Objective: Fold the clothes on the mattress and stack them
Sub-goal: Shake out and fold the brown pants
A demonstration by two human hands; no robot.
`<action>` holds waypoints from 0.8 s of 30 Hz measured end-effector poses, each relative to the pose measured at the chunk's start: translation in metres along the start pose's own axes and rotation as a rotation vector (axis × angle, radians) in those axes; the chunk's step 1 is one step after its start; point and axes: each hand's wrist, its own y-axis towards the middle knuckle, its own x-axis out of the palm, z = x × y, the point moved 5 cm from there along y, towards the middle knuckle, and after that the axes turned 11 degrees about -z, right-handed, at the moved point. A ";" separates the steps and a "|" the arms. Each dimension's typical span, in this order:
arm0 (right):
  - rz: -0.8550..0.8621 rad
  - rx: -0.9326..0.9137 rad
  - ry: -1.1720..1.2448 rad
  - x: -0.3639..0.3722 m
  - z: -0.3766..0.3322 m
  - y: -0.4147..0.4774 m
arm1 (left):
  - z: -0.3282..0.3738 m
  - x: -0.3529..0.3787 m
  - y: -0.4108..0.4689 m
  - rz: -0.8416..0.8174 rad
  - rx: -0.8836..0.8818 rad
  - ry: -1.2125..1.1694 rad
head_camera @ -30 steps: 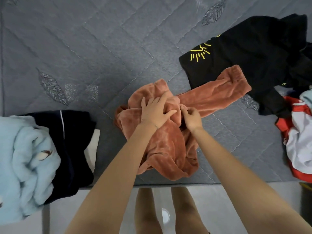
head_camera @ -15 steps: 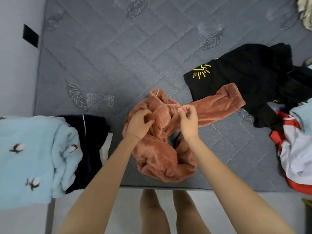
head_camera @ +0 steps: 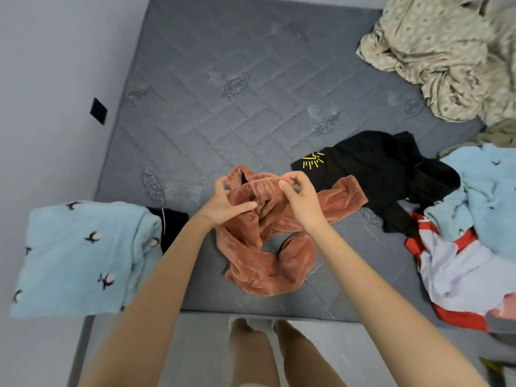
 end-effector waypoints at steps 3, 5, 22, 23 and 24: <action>0.025 -0.023 0.026 -0.007 -0.024 -0.008 | 0.014 0.018 -0.012 -0.030 -0.026 0.087; 0.049 -0.014 0.076 -0.011 -0.036 -0.012 | 0.022 0.033 -0.019 0.017 -0.010 0.239; 0.037 0.058 -0.132 -0.097 -0.079 -0.036 | 0.138 -0.040 -0.085 0.368 0.236 0.458; -0.043 0.096 -0.122 -0.095 -0.082 -0.036 | 0.152 -0.043 -0.091 0.381 0.266 0.465; -0.125 0.134 -0.118 -0.093 -0.084 -0.037 | 0.166 -0.045 -0.097 0.386 0.290 0.477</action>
